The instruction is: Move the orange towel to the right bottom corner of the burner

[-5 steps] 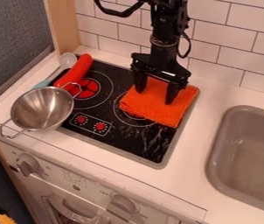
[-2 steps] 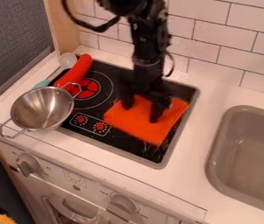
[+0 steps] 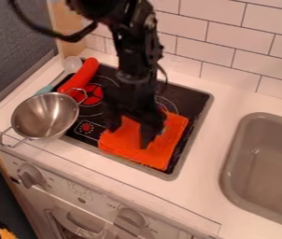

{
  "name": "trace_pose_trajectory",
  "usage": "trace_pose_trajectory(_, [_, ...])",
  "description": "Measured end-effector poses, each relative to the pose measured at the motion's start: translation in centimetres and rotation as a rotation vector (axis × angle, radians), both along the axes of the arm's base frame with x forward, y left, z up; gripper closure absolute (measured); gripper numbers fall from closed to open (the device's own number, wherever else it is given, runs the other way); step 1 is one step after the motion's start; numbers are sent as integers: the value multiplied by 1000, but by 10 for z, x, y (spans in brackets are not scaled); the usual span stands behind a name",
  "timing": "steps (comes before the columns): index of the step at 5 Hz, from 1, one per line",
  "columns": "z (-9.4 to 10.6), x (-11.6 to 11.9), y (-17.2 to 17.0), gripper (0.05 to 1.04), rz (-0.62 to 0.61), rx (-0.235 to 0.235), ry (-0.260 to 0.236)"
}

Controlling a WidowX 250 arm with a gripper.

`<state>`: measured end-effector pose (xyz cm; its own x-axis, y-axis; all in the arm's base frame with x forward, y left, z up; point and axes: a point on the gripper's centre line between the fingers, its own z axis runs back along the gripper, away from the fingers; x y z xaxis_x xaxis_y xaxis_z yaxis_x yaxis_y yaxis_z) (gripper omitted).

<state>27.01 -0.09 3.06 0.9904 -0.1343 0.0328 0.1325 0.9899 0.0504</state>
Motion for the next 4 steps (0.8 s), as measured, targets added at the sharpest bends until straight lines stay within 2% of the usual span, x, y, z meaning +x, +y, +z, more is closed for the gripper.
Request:
trace_pose_trajectory(1, [-1, -12, -8, 84, -2, 2, 26])
trace_pose_trajectory(2, [15, -8, -8, 84, -24, 2, -31])
trace_pose_trajectory(3, [48, -9, 1, 84, -9, 10, -105])
trace_pose_trajectory(4, [55, -13, 4, 84, -6, -6, -101])
